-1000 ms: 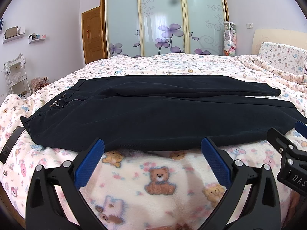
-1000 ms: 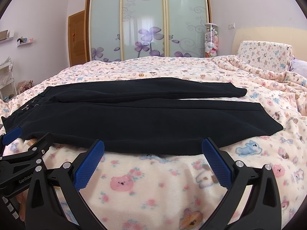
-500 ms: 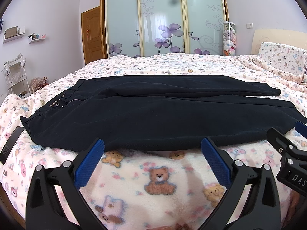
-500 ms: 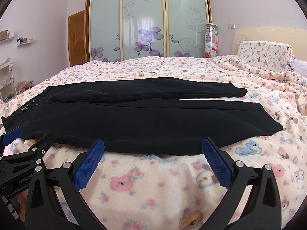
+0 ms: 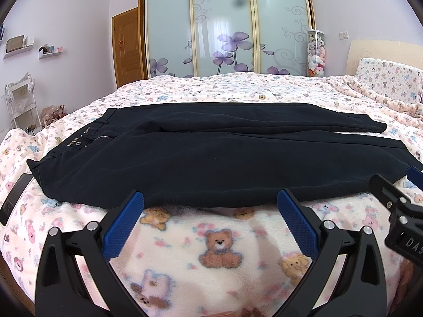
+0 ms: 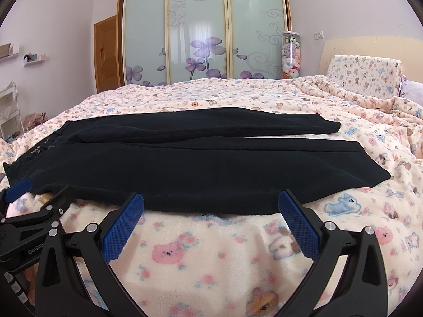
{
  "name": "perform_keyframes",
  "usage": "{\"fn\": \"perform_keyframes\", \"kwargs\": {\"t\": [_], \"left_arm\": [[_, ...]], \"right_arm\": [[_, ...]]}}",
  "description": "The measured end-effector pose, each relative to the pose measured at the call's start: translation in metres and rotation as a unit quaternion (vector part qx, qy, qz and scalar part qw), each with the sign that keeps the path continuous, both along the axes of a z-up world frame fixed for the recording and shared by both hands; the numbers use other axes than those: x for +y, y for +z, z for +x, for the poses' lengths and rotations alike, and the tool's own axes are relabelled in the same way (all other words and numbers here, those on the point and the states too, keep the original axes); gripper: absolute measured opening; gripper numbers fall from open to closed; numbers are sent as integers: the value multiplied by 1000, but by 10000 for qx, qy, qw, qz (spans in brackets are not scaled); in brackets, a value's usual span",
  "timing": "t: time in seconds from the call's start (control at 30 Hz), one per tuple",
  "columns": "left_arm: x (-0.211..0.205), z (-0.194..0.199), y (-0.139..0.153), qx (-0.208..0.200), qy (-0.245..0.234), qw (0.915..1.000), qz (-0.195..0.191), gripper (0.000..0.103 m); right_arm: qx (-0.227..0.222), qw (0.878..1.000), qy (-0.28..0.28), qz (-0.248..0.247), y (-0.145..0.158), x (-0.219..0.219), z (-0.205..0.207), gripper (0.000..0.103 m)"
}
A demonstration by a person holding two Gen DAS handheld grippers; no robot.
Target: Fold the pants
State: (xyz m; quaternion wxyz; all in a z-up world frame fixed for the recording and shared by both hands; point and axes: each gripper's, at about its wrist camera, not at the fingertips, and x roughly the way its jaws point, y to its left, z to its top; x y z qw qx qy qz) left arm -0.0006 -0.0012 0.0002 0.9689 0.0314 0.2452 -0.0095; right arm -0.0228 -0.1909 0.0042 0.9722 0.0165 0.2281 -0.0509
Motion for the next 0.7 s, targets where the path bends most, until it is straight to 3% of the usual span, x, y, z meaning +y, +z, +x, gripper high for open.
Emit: {"fn": "perform_keyframes", "kwargs": {"t": [0.3,0.5,0.7], "left_arm": [[-17,1,9,25,48,10000,-18,101],[-6,12,46,-457,320,9984,38,101],[-1,44,67,-956,630,9932,198,101]], "right_arm": [[-137,9991,136,376,16,-28,2,102],[-586,9935,534,819,49,-67,15,102],[-448,9919,592,1030,79,-134,72,102]]}}
